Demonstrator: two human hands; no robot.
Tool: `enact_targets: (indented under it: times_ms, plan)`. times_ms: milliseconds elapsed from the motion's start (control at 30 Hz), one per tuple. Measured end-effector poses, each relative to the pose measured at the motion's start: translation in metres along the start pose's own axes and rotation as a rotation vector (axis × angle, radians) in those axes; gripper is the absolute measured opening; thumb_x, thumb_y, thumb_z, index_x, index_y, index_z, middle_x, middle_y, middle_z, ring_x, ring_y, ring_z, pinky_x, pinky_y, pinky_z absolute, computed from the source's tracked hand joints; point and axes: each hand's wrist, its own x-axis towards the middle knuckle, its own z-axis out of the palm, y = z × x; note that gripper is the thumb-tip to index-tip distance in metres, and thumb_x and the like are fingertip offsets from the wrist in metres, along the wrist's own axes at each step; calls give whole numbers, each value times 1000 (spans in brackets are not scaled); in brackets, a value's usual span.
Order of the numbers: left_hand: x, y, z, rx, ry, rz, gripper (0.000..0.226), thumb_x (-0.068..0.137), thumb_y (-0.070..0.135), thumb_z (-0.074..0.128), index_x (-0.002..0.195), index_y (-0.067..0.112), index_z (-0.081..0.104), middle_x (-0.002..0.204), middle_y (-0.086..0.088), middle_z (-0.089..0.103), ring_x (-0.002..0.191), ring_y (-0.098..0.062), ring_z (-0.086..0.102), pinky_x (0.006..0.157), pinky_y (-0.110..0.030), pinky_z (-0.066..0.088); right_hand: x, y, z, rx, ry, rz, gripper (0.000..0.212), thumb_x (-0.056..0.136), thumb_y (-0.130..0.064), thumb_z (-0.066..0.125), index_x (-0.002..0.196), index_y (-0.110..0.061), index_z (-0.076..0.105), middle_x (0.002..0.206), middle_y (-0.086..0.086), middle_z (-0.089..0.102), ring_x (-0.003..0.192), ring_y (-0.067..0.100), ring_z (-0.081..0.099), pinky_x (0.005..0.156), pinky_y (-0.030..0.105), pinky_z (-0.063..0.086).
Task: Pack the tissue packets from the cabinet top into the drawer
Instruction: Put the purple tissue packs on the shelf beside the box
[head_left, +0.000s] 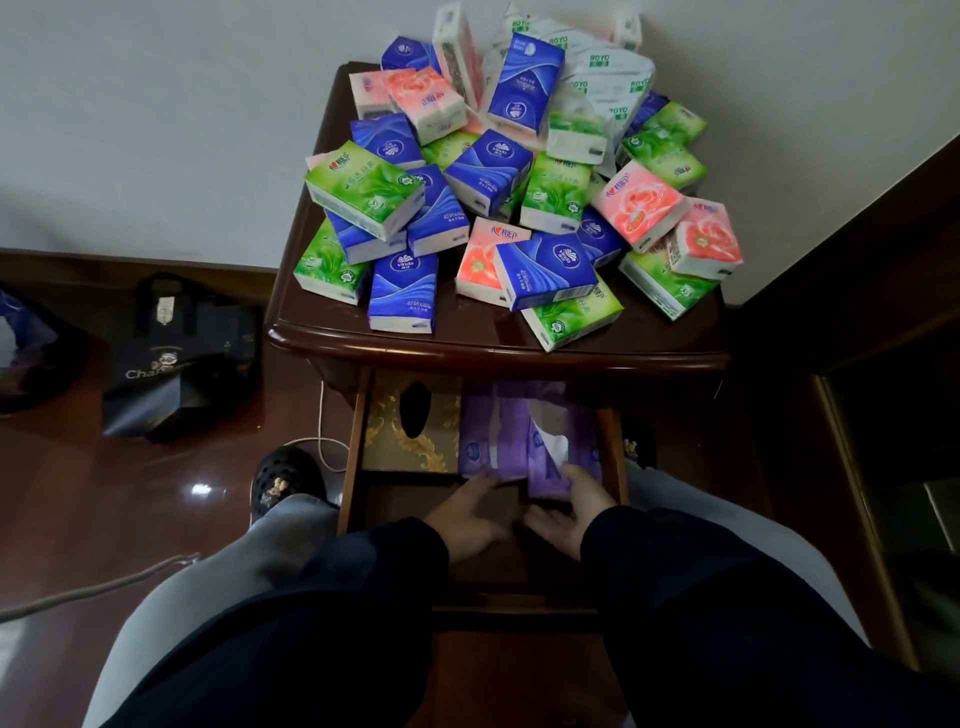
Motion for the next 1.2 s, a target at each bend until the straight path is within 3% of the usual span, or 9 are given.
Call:
enact_targets:
  times_ms: [67,133,267,433,600,733,900,1033,1200]
  plan:
    - [-4,4,-1,-49,-16,-4,85,88,11,72,158,24,26,167,10,14,149,-13,24,101,-16,30,0,0,1,10,-68,72,66,91,-18,73,148,-13,39,141,26,48,124,37,57,92,52,53]
    - [-7,4,-1,-91,-5,-10,85,87,9,72,158,25,29,166,9,16,149,-14,27,109,-20,32,0,0,3,-15,-103,90,61,92,-14,72,146,-9,44,130,22,56,115,32,60,85,44,57]
    - [-11,1,-4,-155,16,-43,86,85,8,74,156,28,32,163,6,28,145,-18,37,118,-36,35,17,2,5,-76,-52,25,39,94,-1,66,132,2,58,95,14,62,83,20,59,51,29,60]
    - [-12,1,-10,-173,7,-60,89,84,12,76,158,27,29,162,6,30,144,-18,37,119,-34,33,34,3,12,-40,30,-70,23,91,12,61,112,4,64,108,20,63,112,29,62,90,32,58]
    - [-17,5,-10,-119,69,17,73,85,11,71,150,27,42,148,1,50,129,-16,52,110,-34,45,29,8,11,-91,-10,-122,24,89,1,63,113,-4,66,111,14,65,106,27,62,101,39,52]
    - [-29,9,-16,209,291,213,54,86,13,63,136,31,54,135,7,54,114,-4,50,91,-10,42,16,14,6,-56,-58,-119,27,86,-5,63,113,-9,64,125,16,57,108,32,60,102,47,49]
    - [-39,2,-24,746,457,168,74,85,37,61,151,33,27,150,-1,26,135,-26,30,112,-40,32,7,12,10,44,-195,-99,19,84,1,58,101,-9,60,126,23,55,117,38,59,106,55,46]
    - [-39,-7,-24,813,423,101,82,86,37,60,156,30,17,159,-2,14,141,-29,23,115,-40,28,9,7,18,85,-236,-103,24,86,3,52,108,-4,59,135,22,54,124,37,55,112,50,41]
    - [-35,-6,-27,768,443,98,76,85,36,60,152,30,26,155,0,19,136,-29,27,112,-41,34,11,-2,32,130,-260,-150,49,85,5,46,133,-1,54,138,20,55,130,33,53,117,47,34]
